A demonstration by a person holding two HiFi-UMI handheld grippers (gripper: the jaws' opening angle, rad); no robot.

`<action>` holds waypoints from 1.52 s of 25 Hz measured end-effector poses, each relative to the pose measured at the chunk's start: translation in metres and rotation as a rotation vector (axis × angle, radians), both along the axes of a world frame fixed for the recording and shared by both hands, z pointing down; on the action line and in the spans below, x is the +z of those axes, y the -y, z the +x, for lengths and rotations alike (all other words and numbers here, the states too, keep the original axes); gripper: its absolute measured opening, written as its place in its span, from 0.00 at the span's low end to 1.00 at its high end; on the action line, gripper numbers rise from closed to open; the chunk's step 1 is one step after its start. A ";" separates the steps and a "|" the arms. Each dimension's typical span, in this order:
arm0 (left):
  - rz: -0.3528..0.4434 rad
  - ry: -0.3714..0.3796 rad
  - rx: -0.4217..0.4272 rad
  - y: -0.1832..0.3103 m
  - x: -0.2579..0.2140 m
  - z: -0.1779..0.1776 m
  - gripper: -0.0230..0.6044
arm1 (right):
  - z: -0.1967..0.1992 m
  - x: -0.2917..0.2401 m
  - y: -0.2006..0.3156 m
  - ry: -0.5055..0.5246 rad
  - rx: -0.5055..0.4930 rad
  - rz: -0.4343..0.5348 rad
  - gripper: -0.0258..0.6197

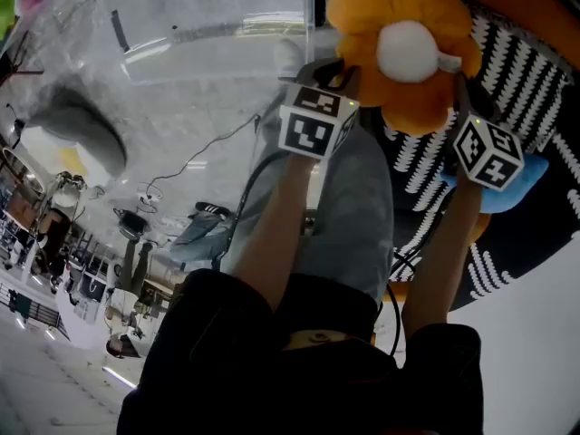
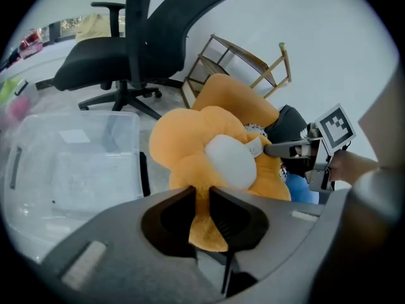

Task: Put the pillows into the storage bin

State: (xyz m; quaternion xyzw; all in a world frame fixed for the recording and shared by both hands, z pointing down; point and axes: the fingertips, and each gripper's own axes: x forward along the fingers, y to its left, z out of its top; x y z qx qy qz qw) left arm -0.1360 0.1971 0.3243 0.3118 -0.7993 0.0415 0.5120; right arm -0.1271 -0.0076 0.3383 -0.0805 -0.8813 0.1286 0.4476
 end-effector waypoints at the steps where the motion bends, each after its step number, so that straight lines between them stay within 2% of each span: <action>1: -0.006 0.003 -0.017 -0.015 -0.002 -0.005 0.14 | -0.005 -0.001 -0.015 -0.002 -0.015 -0.006 0.08; 16: -0.058 0.055 -0.304 -0.232 -0.022 -0.047 0.15 | -0.083 -0.010 -0.233 -0.003 -0.271 -0.067 0.08; 25: -0.086 0.110 -0.414 -0.312 -0.032 -0.082 0.16 | -0.133 -0.018 -0.317 0.035 -0.354 -0.058 0.09; 26: -0.100 0.125 -0.425 -0.321 -0.032 -0.086 0.16 | -0.141 -0.021 -0.324 0.063 -0.336 -0.062 0.10; 29: -0.189 0.189 -0.467 -0.350 -0.037 -0.099 0.27 | -0.159 -0.025 -0.339 0.150 -0.303 -0.067 0.37; 31: -0.190 0.191 -0.475 -0.356 -0.038 -0.103 0.33 | -0.157 -0.021 -0.343 0.129 -0.313 -0.063 0.39; 38: -0.090 0.163 -0.411 -0.322 -0.038 -0.103 0.33 | -0.120 -0.015 -0.332 0.059 -0.269 -0.100 0.38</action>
